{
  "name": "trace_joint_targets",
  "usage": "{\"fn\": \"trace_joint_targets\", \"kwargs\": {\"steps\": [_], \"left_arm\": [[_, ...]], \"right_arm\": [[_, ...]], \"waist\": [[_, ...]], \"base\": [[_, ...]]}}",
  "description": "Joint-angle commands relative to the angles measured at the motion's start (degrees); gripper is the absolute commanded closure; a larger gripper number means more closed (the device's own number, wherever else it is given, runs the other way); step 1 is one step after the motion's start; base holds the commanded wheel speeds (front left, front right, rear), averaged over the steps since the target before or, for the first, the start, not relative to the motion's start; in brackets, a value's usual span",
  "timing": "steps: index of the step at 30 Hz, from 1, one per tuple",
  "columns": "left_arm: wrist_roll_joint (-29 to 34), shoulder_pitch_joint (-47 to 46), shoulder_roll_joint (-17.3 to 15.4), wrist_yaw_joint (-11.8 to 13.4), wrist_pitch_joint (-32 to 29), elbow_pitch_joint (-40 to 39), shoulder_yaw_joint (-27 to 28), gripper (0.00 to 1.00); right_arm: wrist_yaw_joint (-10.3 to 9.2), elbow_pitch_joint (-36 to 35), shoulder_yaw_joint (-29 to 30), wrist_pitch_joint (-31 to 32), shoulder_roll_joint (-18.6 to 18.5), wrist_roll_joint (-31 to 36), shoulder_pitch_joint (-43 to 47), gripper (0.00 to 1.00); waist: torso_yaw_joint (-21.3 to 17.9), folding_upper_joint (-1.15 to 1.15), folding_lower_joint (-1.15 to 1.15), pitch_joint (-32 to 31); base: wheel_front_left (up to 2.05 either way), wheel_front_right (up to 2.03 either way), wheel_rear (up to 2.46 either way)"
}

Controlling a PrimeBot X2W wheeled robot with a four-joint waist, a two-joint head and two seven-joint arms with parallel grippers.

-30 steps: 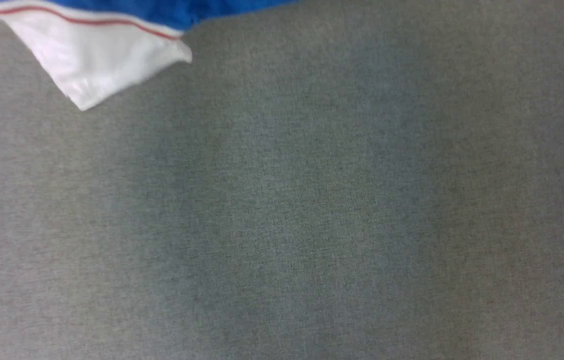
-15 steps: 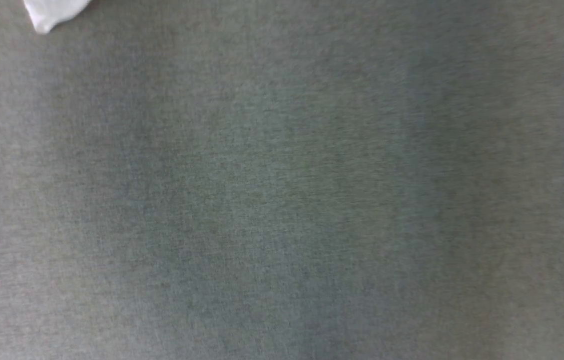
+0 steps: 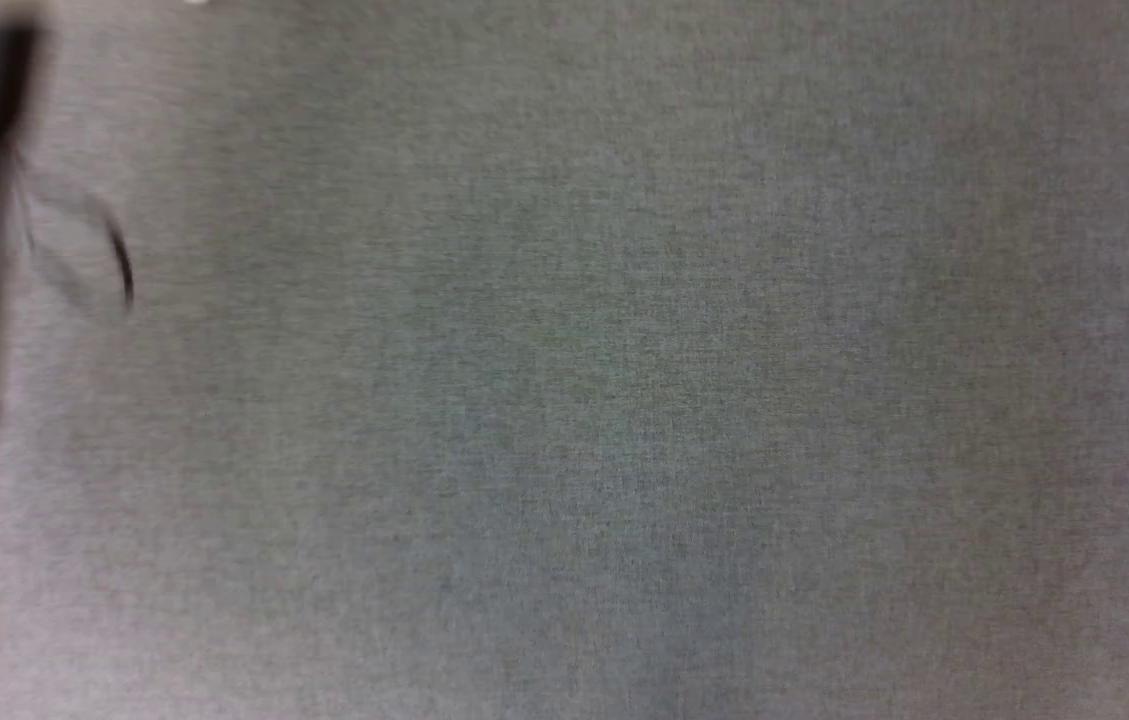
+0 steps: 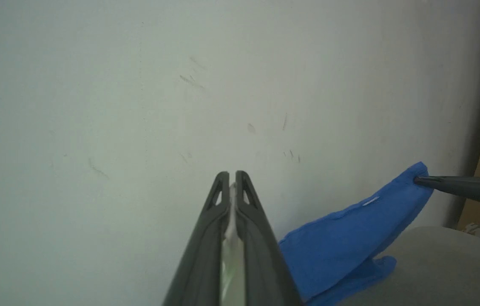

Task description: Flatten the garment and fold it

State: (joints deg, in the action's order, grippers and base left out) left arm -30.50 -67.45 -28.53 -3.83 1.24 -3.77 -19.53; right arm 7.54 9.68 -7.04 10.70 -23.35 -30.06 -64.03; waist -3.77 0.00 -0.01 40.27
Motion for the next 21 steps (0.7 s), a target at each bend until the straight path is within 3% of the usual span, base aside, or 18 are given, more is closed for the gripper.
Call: {"fn": "trace_joint_targets", "kwargs": {"steps": [1, 10, 16, 21], "left_arm": [[-1.28, 6.22, -0.63, 1.78, 0.06, -3.58, 0.77, 1.0], [-4.69, 34.76, -2.75, 6.97, 0.31, -14.36, -0.66, 1.0], [-9.65, 51.57, -2.69, 9.4, -0.12, -16.9, -2.43, 1.0], [-15.06, 62.39, -3.75, 9.58, -3.67, -16.45, -4.89, 1.0]], "right_arm": [[-0.05, -3.72, 1.83, 1.08, -0.58, -1.11, 6.64, 1.0], [-0.05, -16.58, 9.28, 5.09, 3.49, -2.25, 34.07, 1.0], [-0.05, -19.25, 13.4, 7.92, 8.08, -2.84, 48.33, 1.0], [-0.05, -19.68, 15.99, 11.13, 10.29, -3.11, 57.52, 1.0]], "waist": [[1.34, 0.0, 0.01, -3.87], [1.79, 0.0, 0.01, -11.64], [1.63, 0.0, 0.01, -16.81], [2.12, 0.0, 0.01, -20.07]], "base": [[0.0, 0.0, 0.0], [0.0, 0.0, 0.0], [0.0, 0.0, 0.0], [0.0, 0.0, 0.0]]}}
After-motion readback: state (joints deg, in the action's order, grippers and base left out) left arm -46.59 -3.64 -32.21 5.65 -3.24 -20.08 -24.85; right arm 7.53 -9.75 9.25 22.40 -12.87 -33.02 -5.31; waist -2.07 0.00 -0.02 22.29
